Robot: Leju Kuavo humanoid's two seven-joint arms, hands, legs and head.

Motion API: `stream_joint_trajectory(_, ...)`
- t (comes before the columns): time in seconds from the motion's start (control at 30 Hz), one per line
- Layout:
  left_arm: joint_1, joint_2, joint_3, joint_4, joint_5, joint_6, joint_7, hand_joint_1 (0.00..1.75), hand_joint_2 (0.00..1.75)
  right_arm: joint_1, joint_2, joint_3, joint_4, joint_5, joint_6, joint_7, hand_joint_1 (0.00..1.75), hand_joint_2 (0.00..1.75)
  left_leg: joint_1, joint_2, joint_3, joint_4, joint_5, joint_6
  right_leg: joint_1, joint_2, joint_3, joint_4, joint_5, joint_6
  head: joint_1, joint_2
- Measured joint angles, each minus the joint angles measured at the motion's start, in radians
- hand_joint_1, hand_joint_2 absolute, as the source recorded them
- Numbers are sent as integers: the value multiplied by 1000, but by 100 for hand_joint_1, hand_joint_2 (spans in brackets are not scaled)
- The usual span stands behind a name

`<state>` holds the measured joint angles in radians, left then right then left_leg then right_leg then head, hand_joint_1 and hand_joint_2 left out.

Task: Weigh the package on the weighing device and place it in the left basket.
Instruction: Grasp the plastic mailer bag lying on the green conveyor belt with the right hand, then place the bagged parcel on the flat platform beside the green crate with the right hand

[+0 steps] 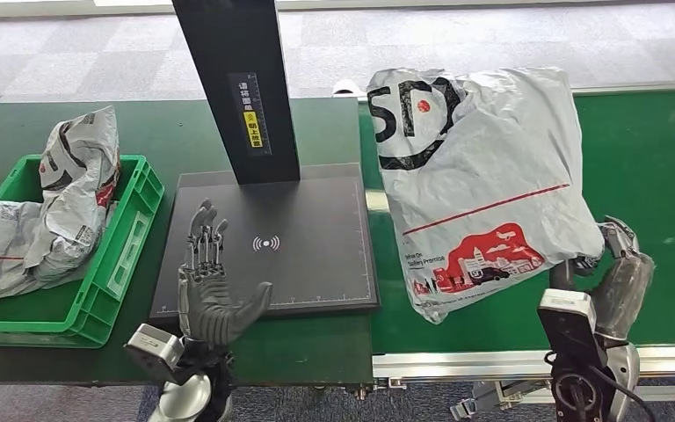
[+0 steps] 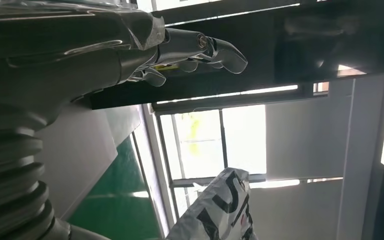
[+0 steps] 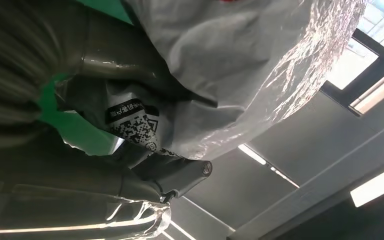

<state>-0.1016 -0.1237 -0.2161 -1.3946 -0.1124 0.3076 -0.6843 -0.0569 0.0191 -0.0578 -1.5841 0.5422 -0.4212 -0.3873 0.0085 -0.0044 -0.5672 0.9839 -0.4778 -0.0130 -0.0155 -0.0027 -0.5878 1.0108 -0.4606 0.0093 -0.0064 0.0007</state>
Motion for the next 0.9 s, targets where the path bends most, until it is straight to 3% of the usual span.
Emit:
stream_joint_trajectory(0.17, 18, 4, 42, -59, -12, 27, -8, 0, 175, 71, 6, 16, -106, -87, 14, -45, 175, 175, 0, 0, 0, 0, 0, 0, 0, 0, 0, 0, 0, 0, 0, 0)
stream_joint_trajectory(0.3, 18, 5, 78, -108, -19, 43, -10, 0, 175, 44, 29, 81, -102, -128, 136, -9, 175, 175, 0, 5, 1, -1, 0, 0, 0, 3, 1, 0, 1, -1, 0, 0)
stream_joint_trajectory(0.37, 13, 5, 90, -125, -23, 45, -10, 0, 175, 4, 45, 128, -56, -128, 187, 17, 175, 175, 0, 5, 2, -1, 1, 0, 1, 3, 1, 0, 1, -1, 0, 0)
stream_joint_trajectory(0.6, 8, 7, 117, -147, -24, 54, -9, 0, 175, -92, 78, 216, 99, -115, 232, 54, 175, 175, 0, 5, 2, -1, 1, 0, 1, 3, 1, 1, 1, -2, 0, 0)
stream_joint_trajectory(0.77, -16, 13, 133, -143, 1, 67, 2, 0, 175, -209, 126, 252, 379, -102, 257, 68, 175, 175, 1, 5, 2, -1, 2, 0, 1, 3, 1, 1, 1, -2, 0, 0)
stream_joint_trajectory(0.9, -28, 16, 143, -127, 7, 68, 6, 0, 175, -296, 149, 253, 627, -112, 251, 68, 0, 175, 1, 5, 2, -1, 2, 0, 1, 3, 1, 1, 2, -2, 0, 0)
